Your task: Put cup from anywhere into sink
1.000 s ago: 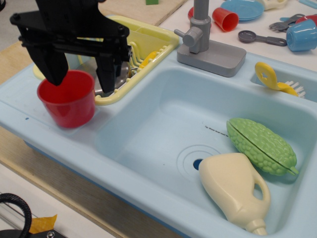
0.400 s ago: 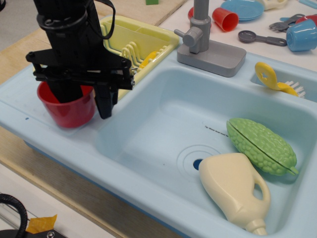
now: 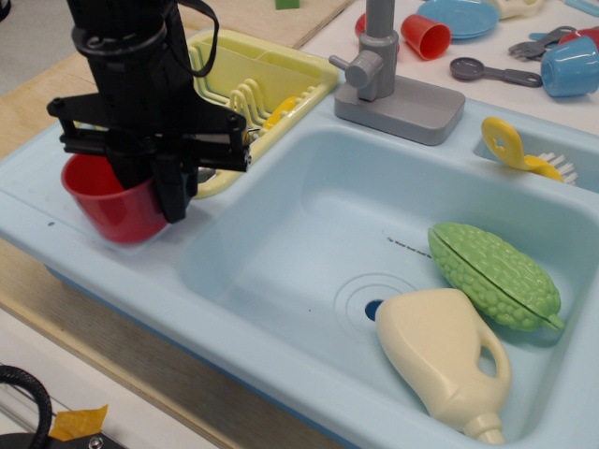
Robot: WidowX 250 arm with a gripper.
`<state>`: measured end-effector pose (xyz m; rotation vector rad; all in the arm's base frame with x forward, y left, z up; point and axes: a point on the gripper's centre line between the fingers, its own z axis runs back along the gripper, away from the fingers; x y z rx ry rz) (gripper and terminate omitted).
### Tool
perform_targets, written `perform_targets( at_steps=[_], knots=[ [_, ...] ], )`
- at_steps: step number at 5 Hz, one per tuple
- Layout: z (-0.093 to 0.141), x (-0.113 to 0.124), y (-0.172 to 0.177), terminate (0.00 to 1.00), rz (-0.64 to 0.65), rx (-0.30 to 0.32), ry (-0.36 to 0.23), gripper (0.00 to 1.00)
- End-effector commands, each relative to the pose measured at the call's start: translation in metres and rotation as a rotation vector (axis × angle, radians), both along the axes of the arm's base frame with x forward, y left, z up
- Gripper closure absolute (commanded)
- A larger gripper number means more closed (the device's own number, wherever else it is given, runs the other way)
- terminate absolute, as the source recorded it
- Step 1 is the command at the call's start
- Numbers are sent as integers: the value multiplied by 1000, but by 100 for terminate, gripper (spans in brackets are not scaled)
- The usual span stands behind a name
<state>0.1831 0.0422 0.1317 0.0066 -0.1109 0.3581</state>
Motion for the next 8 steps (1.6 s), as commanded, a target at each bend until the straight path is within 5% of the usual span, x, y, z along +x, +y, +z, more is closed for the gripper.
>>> perform_targets(
  at_steps=[1, 2, 4, 5, 7, 8],
  knots=[
    [28, 10, -12, 0, -42, 33, -33, 100],
    [43, 27, -36, 0, -95, 35, -88, 100],
    [29, 52, -89, 0, -179, -71, -147, 100],
    [17, 58, -97, 0, -229, -138, -109, 0],
    [17, 58, -97, 0, -229, -138, -109, 0],
    [17, 58, -97, 100, -229, -138, -109, 0]
  ],
)
